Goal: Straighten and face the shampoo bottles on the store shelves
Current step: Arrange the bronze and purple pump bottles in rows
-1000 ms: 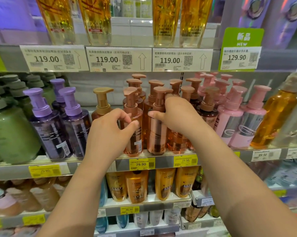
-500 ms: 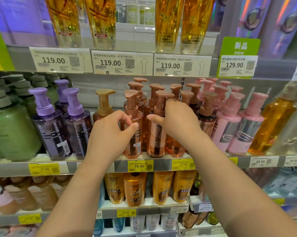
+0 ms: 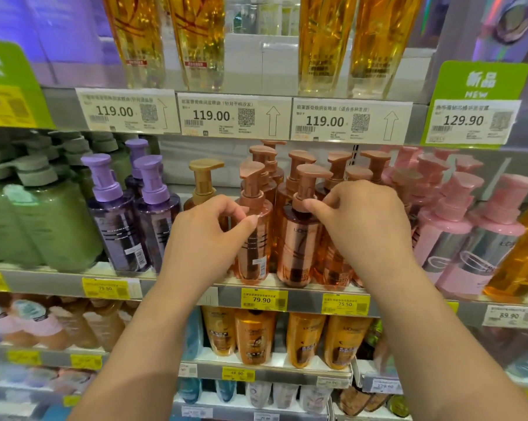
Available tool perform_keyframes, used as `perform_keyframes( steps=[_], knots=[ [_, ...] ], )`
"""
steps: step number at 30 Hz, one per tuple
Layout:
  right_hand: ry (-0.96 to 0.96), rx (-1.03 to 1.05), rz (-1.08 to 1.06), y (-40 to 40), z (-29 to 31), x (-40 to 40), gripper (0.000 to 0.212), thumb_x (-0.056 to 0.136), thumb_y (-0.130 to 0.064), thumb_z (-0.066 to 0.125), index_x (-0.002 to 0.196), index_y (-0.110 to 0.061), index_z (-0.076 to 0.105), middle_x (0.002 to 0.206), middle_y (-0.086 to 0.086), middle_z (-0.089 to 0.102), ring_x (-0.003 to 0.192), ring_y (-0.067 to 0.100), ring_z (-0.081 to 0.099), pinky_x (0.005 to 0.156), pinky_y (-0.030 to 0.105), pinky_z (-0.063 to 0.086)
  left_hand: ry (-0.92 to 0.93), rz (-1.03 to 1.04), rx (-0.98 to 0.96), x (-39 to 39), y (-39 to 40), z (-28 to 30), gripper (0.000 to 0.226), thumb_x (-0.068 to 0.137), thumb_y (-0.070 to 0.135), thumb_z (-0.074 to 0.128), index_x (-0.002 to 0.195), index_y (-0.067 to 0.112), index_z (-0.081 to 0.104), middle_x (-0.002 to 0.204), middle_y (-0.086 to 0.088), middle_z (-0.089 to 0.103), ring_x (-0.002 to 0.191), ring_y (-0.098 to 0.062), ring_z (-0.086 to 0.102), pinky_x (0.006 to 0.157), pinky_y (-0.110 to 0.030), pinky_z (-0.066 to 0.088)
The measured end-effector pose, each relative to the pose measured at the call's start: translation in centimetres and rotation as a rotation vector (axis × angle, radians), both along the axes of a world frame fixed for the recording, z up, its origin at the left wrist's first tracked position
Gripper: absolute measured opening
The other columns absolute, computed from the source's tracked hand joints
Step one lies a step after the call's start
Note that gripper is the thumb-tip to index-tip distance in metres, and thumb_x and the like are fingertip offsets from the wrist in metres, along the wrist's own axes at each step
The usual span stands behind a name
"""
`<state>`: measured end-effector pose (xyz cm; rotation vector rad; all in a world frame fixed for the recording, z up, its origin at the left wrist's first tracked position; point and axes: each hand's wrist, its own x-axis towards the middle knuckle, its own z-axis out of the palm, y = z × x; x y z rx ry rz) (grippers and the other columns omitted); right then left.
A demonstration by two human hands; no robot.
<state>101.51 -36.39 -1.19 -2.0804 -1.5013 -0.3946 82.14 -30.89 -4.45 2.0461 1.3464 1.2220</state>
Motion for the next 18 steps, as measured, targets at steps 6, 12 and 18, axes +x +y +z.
perform_keyframes(
  steps=[6,12,18],
  knots=[
    [0.152,-0.005,0.415,0.5,1.3,-3.6,0.036,0.094,-0.043,0.064,0.123,-0.023,0.068,0.108,-0.003,0.074,0.099,0.015,0.068,0.086,0.03,0.052,-0.042,0.083,0.027,-0.9,-0.1,0.1,0.014,0.08,0.047,0.067,0.079,0.034,0.061,0.09,0.02,0.07,0.069,-0.002,0.065,0.066,-0.04,0.057],
    [0.161,-0.331,0.438,4.4,-1.2,-5.3,0.078,0.1,-0.032,0.055,0.159,-0.011,0.009,0.117,0.012,0.07,0.099,0.025,0.071,0.088,0.039,0.057,-0.038,0.12,0.039,-2.1,-0.1,-0.2,0.011,0.084,0.043,0.068,0.086,0.034,0.062,0.079,0.014,0.07,0.052,-0.004,0.058,0.062,-0.032,0.051],
    [0.082,-0.185,0.329,4.7,-1.1,-5.7,0.052,0.086,-0.044,0.072,0.125,-0.014,0.056,0.108,0.007,0.07,0.099,0.026,0.068,0.078,0.032,0.051,-0.084,0.045,0.019,-3.4,1.4,0.1,0.01,0.084,0.042,0.069,0.084,0.035,0.061,0.06,0.012,0.063,0.051,-0.011,0.061,0.06,-0.038,0.054]
  ],
)
